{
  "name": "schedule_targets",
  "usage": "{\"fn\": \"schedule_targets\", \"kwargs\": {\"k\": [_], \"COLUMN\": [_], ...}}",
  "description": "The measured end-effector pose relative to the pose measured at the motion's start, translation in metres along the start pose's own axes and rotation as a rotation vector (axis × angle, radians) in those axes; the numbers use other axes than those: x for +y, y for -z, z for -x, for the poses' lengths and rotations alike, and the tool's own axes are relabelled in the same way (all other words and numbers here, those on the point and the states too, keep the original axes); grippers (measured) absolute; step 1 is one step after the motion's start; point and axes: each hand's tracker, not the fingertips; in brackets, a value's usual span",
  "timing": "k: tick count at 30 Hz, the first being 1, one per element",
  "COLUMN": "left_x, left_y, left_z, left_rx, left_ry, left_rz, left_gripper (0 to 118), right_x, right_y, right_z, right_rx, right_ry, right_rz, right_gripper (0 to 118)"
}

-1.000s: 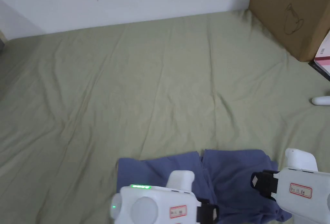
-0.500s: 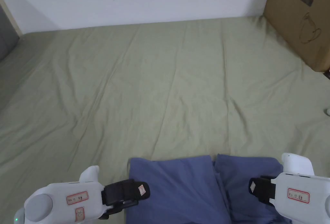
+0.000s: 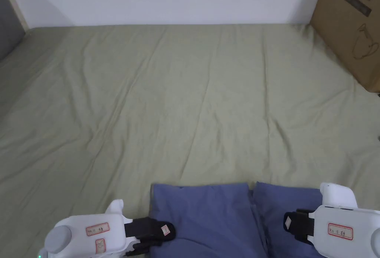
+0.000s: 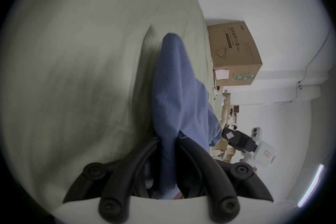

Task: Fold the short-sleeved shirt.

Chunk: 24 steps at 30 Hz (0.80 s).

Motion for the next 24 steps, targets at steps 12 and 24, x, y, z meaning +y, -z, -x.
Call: {"fn": "schedule_targets", "kwargs": {"k": [12,24], "left_x": [0.045,0.026], "left_y": [-0.166,-0.216], "left_z": [0.05,0.02], "left_rx": [0.257,0.335], "left_ry": [0.038,0.02], "left_rz": [-0.182,-0.316], "left_gripper": [9,9], "right_x": [0.004,-0.005], "right_y": [0.012,0.025], "right_z": [0.028,0.039], "right_rx": [0.011,0.017], "right_ry": [-0.038,-0.081], "right_rz": [0.022,0.071], "right_gripper": [0,0]}}
